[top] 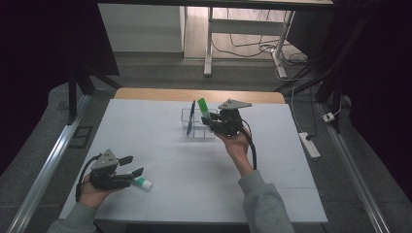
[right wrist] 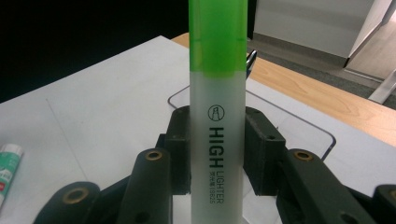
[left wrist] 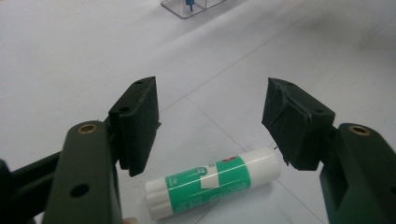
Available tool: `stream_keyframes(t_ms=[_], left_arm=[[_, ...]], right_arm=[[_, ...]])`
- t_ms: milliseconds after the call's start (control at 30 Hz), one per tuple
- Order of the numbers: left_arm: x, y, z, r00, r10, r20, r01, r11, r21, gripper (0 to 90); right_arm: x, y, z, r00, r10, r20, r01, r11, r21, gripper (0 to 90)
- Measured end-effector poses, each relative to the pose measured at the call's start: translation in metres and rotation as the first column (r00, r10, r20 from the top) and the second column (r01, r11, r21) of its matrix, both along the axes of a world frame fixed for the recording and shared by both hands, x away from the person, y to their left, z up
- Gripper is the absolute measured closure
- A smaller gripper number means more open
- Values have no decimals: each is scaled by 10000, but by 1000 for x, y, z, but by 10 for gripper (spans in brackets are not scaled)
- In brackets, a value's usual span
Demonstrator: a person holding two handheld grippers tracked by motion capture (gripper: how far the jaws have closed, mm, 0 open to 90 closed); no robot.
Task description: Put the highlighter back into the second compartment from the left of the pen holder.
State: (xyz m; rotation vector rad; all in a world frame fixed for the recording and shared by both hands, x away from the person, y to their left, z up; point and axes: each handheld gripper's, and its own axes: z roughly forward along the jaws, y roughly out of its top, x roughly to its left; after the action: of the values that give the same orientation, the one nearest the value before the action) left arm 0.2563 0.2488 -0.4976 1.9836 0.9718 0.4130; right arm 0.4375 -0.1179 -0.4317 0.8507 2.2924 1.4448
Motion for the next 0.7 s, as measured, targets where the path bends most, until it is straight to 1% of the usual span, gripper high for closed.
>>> stream_keyframes(t_ms=[100, 167, 300, 333, 433, 700], left_arm=[[0, 0, 0, 10000, 0, -37, 0, 10000, 10, 358], [0, 0, -1, 10000, -5, -53, 5, 10000, -2, 358], [1, 2, -1, 9999, 35, -102, -36, 10000, -39, 357], [1, 2, -1, 9999, 39, -110, -40, 10000, -39, 357], [1, 1, -2, 9999, 22, -130, -22, 10000, -10, 357], [2, 2, -2, 9999, 26, -156, -26, 10000, -12, 358]], right_arm=[[5, 3, 0, 10000, -53, -10, 53, 10000, 83, 657], [7, 6, 0, 10000, -52, -21, 53, 9997, 221, 657], [11, 10, -1, 10000, -70, -13, 70, 9996, 290, 657], [12, 11, -1, 10000, -98, -13, 98, 9995, 288, 657], [16, 14, -1, 9999, -156, 32, 156, 9999, 67, 657], [23, 16, 0, 9994, -336, 113, 334, 9993, 153, 657]])
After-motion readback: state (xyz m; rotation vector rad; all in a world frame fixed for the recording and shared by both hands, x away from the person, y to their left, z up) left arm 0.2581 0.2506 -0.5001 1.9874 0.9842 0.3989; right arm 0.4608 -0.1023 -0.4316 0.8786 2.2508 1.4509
